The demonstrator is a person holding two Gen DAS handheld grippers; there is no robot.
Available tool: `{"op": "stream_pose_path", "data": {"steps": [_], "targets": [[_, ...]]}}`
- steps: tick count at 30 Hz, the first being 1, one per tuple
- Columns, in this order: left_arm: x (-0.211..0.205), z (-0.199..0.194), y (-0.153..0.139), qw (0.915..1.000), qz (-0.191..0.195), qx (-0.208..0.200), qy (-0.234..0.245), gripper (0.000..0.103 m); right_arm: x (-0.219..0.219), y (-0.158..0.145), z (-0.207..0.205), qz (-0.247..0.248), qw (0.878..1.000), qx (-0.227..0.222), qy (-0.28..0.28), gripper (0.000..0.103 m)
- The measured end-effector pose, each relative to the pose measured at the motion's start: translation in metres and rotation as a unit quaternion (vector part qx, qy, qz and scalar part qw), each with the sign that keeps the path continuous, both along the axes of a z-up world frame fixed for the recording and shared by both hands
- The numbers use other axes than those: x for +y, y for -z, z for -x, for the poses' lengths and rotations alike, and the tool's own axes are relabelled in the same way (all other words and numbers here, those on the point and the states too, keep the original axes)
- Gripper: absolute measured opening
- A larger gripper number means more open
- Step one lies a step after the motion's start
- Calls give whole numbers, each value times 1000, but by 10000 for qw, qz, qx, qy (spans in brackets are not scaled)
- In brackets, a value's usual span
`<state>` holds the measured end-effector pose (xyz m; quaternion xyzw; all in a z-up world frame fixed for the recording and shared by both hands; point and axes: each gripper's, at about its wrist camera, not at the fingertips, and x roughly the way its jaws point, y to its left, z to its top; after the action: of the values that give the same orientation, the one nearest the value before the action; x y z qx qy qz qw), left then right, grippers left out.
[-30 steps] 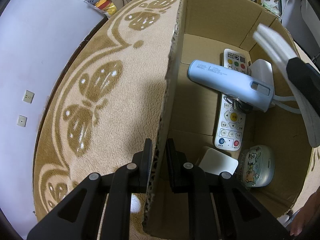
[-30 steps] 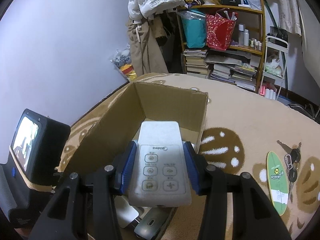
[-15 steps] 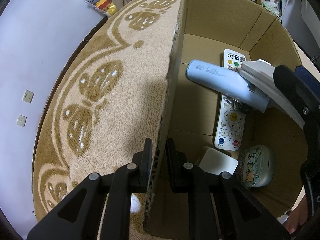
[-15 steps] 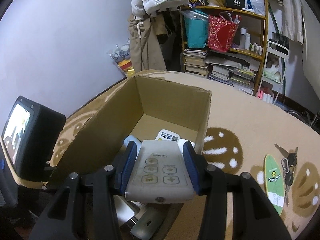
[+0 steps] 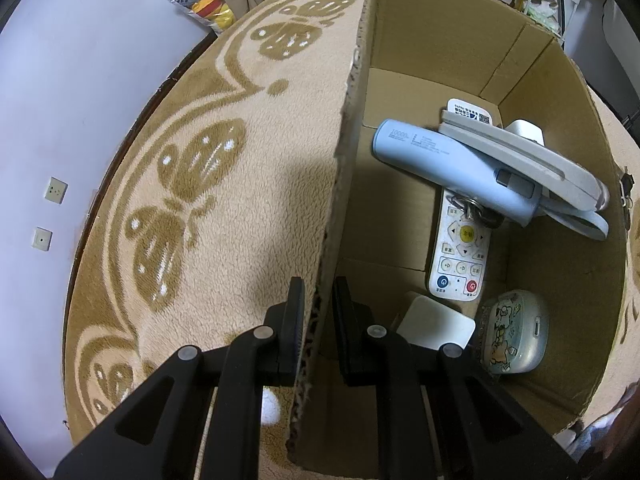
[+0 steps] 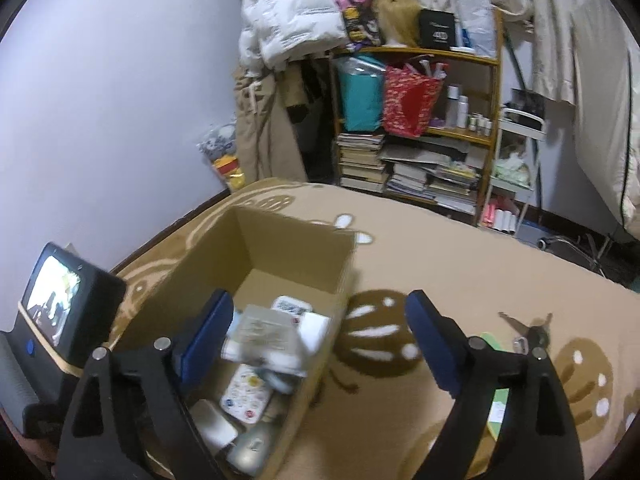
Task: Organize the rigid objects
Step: 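Move the open right tool back over the green Pochacco board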
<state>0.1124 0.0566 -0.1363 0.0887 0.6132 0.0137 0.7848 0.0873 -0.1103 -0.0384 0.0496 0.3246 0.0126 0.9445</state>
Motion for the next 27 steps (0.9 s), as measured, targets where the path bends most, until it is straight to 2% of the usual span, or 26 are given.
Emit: {"op": "stream_pose_path", "data": {"steps": [3, 5, 10, 20, 27], "targets": [[0, 0, 1, 10000, -13, -1, 7, 14, -18, -2, 3, 82, 9994, -78, 316, 95], [0, 0, 1, 10000, -10, 0, 5, 14, -28, -4, 3, 133, 9989, -111, 446, 101], [-1, 0, 1, 10000, -25, -3, 17, 14, -58, -3, 1, 22, 9968, -51, 802, 102], [0, 0, 1, 10000, -21, -3, 12, 14, -118, 42, -5, -281, 9878, 806, 1305, 102], [-1, 1, 0, 10000, -26, -3, 21, 14, -136, 71, -8, -258, 9801, 1364, 1420, 103]]}}
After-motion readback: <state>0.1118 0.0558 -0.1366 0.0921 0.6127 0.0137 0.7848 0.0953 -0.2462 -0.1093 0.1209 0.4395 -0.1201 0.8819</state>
